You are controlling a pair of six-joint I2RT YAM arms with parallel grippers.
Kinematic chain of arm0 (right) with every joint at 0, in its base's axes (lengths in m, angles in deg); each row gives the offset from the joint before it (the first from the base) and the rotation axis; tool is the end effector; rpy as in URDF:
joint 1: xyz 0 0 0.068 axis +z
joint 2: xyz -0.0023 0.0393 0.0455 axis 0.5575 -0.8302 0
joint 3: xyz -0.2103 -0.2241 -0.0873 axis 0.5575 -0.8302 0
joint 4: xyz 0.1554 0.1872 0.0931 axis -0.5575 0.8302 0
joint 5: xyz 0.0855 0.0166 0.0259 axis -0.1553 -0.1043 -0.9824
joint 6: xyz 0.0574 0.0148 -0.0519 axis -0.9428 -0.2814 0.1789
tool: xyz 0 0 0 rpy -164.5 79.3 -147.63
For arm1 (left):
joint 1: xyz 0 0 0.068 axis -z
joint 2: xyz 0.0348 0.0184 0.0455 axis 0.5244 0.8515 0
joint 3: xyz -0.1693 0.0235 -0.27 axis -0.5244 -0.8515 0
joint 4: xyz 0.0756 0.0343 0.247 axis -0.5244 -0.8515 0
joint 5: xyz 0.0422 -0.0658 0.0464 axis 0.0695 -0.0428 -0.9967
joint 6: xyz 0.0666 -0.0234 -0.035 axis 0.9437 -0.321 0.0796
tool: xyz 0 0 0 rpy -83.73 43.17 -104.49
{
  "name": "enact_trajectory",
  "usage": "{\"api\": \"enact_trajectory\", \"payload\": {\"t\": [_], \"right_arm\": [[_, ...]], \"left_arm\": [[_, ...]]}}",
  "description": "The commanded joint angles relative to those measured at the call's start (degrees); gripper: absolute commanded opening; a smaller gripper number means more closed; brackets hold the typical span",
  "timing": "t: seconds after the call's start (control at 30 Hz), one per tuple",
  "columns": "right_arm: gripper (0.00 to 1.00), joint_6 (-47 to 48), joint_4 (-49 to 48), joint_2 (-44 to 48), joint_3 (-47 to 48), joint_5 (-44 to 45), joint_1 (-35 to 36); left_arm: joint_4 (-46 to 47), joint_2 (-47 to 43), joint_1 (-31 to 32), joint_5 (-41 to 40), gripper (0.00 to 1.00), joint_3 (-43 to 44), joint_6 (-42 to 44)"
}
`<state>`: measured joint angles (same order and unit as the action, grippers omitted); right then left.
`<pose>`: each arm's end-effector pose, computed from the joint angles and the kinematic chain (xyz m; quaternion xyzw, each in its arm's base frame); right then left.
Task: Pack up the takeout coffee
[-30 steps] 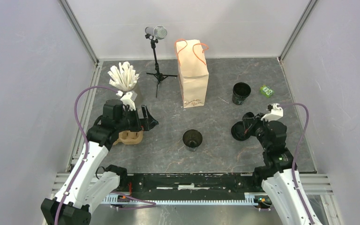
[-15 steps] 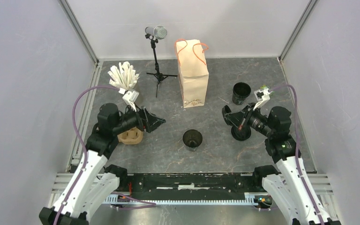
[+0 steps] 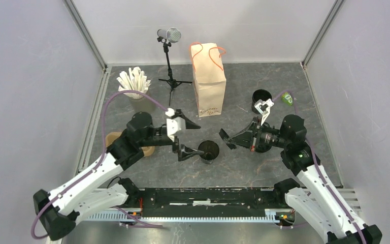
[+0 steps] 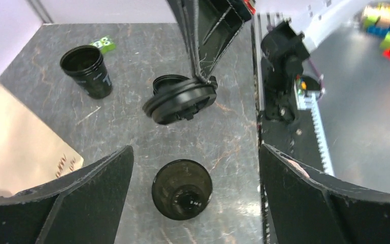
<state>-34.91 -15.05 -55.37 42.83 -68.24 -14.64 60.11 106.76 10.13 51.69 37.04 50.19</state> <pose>0.1157 0.0962 0.3338 -0.1856 0.7146 0.5607 0.3749 0.1065 -0.1518 0.3724 0.4803 0.5503 -0.4358 0.5260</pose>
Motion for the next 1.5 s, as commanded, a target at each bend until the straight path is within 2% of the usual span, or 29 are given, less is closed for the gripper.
{"api": "enact_trajectory", "payload": {"t": [0.0,0.2,0.67,0.93,1.13,1.3,1.47], "right_arm": [[0.00,-0.2,-3.2,-0.8,-0.5,-3.1,2.3],[0.00,1.6,-2.1,-1.0,0.2,-4.2,3.8],[0.00,2.8,-0.5,-0.9,1.2,-4.5,5.5],[0.00,3.2,-0.3,-0.9,1.0,-4.3,5.5],[0.00,3.6,-0.2,-1.6,1.4,-4.1,5.5],[0.02,3.8,-0.3,-2.4,1.4,-2.8,5.5],[0.17,6.0,2.3,-3.1,3.3,3.2,5.5]], "left_arm": [[-6.0,6.0,5.5,-1.4,1.00,8.2,20.6],[-12.5,15.5,12.7,-6.6,1.00,15.0,30.6],[-16.0,24.9,15.4,-7.0,0.98,20.7,37.5],[-17.6,26.1,15.5,-6.8,0.75,20.8,37.9],[-18.9,25.9,15.5,-5.9,0.48,21.3,36.0],[-13.7,23.9,15.4,-9.1,0.34,18.8,27.1],[-5.4,20.1,15.4,-15.1,0.33,13.8,14.4]]}}
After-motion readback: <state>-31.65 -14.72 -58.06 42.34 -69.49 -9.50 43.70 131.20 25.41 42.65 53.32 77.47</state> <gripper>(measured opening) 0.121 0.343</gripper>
